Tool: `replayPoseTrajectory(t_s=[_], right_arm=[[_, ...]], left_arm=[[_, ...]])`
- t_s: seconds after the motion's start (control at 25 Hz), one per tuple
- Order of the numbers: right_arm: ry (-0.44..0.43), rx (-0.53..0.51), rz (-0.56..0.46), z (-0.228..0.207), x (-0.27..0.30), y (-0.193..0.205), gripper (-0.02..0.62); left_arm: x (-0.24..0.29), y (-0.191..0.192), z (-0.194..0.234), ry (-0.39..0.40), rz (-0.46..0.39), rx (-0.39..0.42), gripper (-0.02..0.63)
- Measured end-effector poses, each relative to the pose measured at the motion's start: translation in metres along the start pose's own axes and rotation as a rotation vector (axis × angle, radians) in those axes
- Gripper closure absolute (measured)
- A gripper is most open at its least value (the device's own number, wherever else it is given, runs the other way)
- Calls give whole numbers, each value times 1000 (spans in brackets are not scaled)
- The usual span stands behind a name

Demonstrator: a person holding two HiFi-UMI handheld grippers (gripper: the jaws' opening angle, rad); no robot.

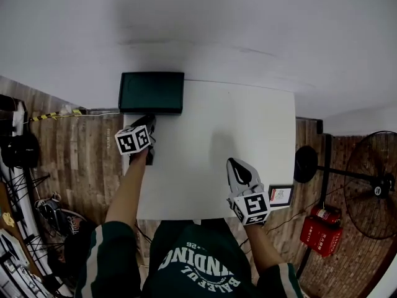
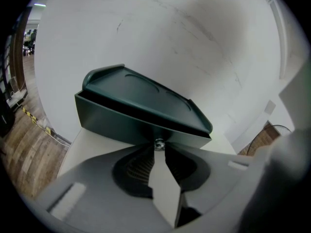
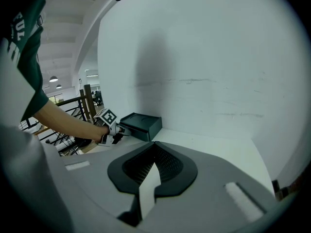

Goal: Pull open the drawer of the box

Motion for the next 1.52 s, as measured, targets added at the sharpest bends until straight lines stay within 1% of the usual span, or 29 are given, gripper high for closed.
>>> replayPoseTrajectory(t_s=[0.12,0.32,0.6,0.72,1.0,1.28,1.44,1.52], right_arm=[[-3,2,-3,1,-1,1,594],[-10,0,-9,5,-4,5,594],[-16,6,-15,6,-7,9,594],[-25,0,-21,9,-9,9,594],[-34,-7,-31,16,-14,10,594],[-44,-15,-46,18,-20,12,594],[-54,-21,-57,15,-25,9,594],[-59,-24,-68,12,-26,7,594]], left_arm=[[-9,6,1,-23,5,8,480],[-18,25,-1,-18,9,0,480],[-33,54,-2,-26,33,-29,480],[-37,63,-4,-26,42,-29,480],[-44,75,-2,-24,49,-41,480],[-49,87,-2,-40,103,-16,480],[-54,94,-5,-26,106,-35,480],[-62,98,-10,-33,103,-13,480]])
Point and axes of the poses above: the fingertips, and each gripper's own axes: x forward along the fingers, z to its left, y out of its underside, the point moved 6 cm from there along -x, backward along the fingers, and after that the axes turned 10 degrees about z, right-handed, at the moved point
